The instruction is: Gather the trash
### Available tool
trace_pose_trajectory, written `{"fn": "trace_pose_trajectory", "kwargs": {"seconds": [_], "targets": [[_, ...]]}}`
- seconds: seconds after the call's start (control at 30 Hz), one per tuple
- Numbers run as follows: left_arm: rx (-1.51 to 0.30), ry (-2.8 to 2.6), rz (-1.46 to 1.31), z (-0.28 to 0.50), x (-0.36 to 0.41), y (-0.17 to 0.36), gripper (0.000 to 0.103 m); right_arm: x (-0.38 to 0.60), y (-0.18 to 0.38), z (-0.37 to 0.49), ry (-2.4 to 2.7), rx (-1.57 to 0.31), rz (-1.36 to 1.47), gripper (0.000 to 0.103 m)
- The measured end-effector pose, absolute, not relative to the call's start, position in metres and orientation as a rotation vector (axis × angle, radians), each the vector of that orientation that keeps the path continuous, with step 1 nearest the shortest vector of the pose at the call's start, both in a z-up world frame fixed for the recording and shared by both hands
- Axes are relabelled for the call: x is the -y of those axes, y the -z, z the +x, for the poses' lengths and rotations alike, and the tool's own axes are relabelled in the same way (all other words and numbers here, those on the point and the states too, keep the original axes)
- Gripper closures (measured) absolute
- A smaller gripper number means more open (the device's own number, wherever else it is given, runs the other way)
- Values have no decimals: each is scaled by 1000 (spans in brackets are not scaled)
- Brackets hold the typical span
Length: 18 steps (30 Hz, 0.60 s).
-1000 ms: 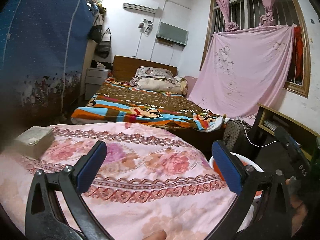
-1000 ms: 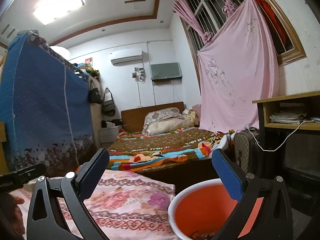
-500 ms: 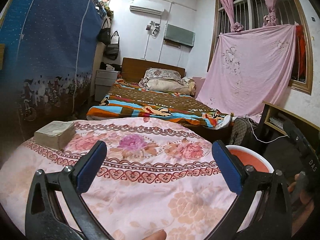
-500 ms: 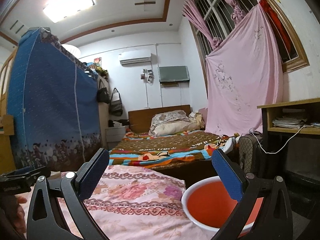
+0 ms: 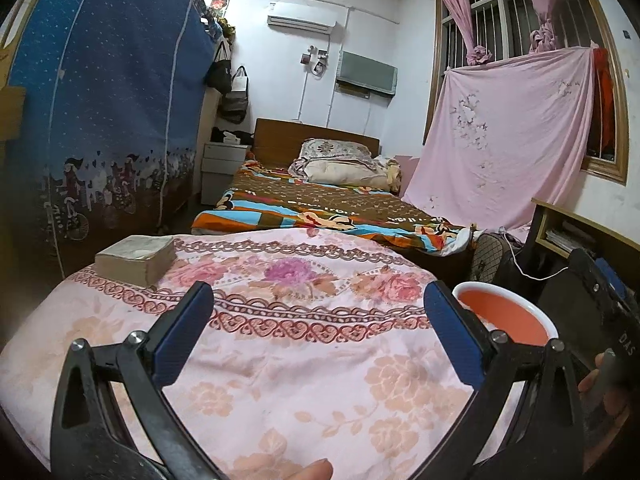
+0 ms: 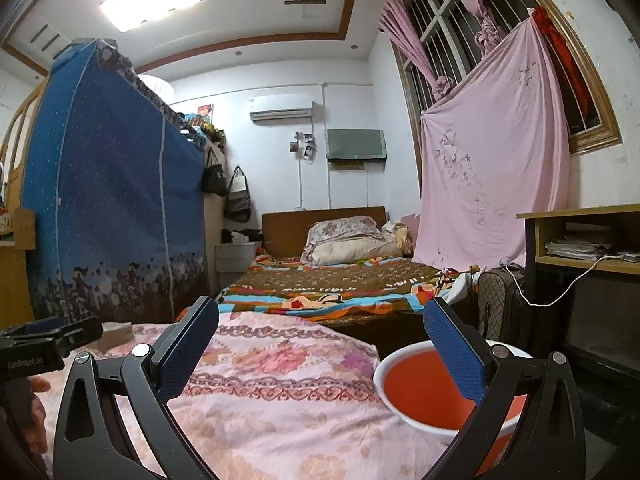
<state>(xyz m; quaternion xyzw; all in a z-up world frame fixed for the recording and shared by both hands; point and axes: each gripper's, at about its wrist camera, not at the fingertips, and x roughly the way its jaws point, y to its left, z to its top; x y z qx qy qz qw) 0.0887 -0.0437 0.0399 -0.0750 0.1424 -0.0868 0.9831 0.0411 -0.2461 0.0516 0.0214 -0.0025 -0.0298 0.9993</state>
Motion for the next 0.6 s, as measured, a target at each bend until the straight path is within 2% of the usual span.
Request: {"fn": "trace_pose_trajectory", "kwargs": {"seconds": [0.6], "targets": [[-227, 96, -84, 63, 36, -18, 11, 223, -16, 35, 17, -43, -13, 0]]}}
